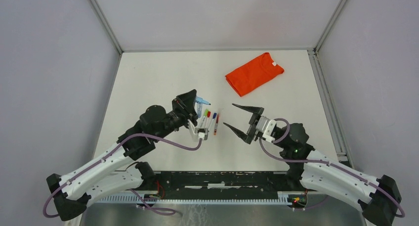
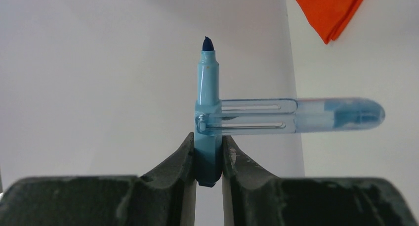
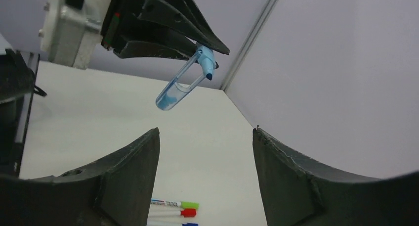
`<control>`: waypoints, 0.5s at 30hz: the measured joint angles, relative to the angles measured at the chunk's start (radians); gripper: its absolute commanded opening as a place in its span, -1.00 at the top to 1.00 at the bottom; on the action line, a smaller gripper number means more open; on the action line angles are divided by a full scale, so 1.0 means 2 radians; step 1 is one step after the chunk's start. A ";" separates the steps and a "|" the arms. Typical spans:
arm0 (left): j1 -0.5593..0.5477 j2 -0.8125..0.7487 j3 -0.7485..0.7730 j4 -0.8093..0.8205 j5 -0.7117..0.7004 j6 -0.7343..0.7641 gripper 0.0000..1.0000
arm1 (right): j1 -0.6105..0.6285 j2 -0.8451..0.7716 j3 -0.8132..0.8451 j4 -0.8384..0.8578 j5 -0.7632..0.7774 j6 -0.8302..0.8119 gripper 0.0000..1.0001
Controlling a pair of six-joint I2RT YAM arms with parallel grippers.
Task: Insert the pens into the pen caps
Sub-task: Adjust the pen.
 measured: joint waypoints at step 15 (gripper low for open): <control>0.000 0.012 0.006 0.038 0.089 0.060 0.95 | 0.000 0.126 0.069 0.067 0.074 0.255 -0.46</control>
